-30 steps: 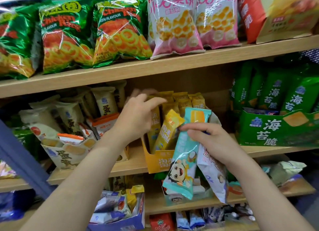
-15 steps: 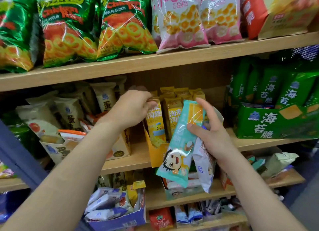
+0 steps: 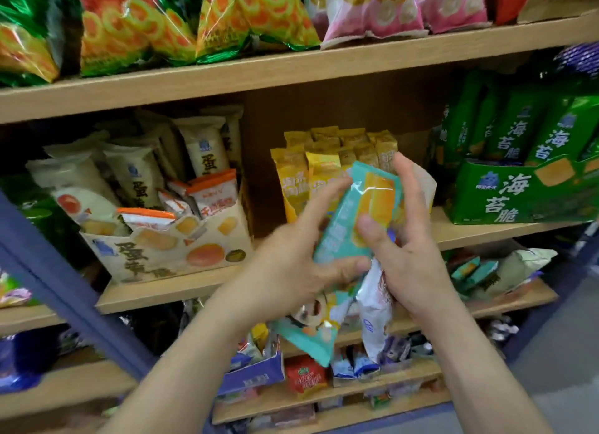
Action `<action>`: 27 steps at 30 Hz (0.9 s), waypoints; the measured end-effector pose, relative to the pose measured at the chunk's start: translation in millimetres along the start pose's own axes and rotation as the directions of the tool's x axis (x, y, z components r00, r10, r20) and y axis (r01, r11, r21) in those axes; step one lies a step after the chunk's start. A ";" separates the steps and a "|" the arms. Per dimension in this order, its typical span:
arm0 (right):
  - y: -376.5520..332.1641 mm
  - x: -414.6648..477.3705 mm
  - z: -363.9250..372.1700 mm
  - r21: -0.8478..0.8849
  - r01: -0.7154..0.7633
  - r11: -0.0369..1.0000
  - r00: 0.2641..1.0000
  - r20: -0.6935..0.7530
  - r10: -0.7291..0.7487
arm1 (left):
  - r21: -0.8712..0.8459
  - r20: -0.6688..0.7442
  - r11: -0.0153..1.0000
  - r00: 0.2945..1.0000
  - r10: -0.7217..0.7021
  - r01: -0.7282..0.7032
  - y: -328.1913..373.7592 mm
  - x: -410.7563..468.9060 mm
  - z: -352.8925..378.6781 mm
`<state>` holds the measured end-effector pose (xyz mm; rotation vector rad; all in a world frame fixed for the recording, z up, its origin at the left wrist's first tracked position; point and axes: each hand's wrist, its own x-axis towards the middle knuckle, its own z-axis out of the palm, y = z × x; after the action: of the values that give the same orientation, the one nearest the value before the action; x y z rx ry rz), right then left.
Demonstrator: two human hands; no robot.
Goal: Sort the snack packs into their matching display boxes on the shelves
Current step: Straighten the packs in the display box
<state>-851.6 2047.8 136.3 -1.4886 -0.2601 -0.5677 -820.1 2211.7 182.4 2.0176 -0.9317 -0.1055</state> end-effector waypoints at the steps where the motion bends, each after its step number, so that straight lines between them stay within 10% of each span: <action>1: -1.4 -1.0 5.1 -0.024 0.019 1.000 1.000 -0.012 -0.020 | -0.135 -0.003 0.991 1.000 0.011 -0.012 -4.1 -7.9 4.5; 7: 6.3 -27.4 23.5 -0.140 -0.016 0.990 0.900 -0.433 -0.047 | 0.059 -0.326 0.993 0.938 0.115 -0.101 -38.7 -72.0 39.5; 15: 41.7 -88.1 75.4 0.008 -0.376 0.927 0.782 -0.534 0.322 | -0.170 -0.204 0.961 0.947 -0.249 0.217 -67.7 -136.2 84.3; 20: 61.9 -105.3 94.3 0.320 -0.666 0.674 0.674 -0.130 0.727 | -0.524 -0.217 0.752 0.791 -0.572 0.400 -95.6 -157.2 79.9; 24: 70.4 -120.4 98.3 0.137 -0.797 0.588 0.603 0.221 0.766 | -0.724 -0.159 0.562 0.697 -0.699 0.399 -109.8 -169.7 75.9; 27: 82.7 -135.0 106.1 -0.012 -0.815 0.579 0.541 0.341 0.769 | -0.688 -0.254 0.614 0.665 -0.702 0.386 -123.1 -174.1 77.1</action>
<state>-904.8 2177.0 6.7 -1.3627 0.1585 0.4452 -904.8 2311.7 -2.6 1.5397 0.1380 -0.1765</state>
